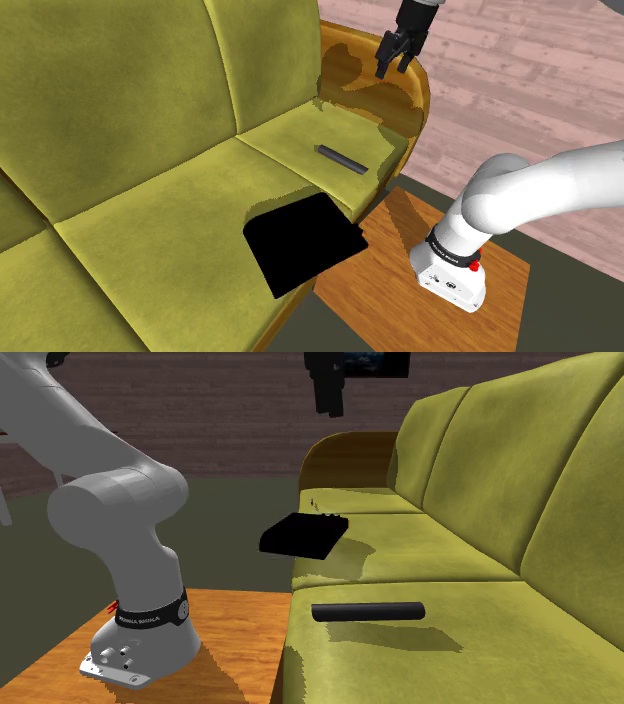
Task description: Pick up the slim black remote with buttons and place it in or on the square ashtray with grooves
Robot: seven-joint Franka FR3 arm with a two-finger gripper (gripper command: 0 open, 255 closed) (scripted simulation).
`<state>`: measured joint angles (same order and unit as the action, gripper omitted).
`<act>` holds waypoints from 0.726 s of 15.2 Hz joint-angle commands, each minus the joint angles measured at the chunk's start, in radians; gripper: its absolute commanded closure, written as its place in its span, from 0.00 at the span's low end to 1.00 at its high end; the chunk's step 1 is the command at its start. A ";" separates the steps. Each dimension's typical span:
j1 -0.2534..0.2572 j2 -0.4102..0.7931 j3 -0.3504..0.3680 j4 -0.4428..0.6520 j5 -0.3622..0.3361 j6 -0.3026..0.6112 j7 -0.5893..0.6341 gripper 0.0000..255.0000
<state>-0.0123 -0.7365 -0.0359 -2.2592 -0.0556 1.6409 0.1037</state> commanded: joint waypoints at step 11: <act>0.025 0.103 -0.076 -0.245 0.015 0.293 -0.108 0.00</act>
<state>0.0072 -0.6521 -0.1075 -2.4882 -0.0448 1.9042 0.0034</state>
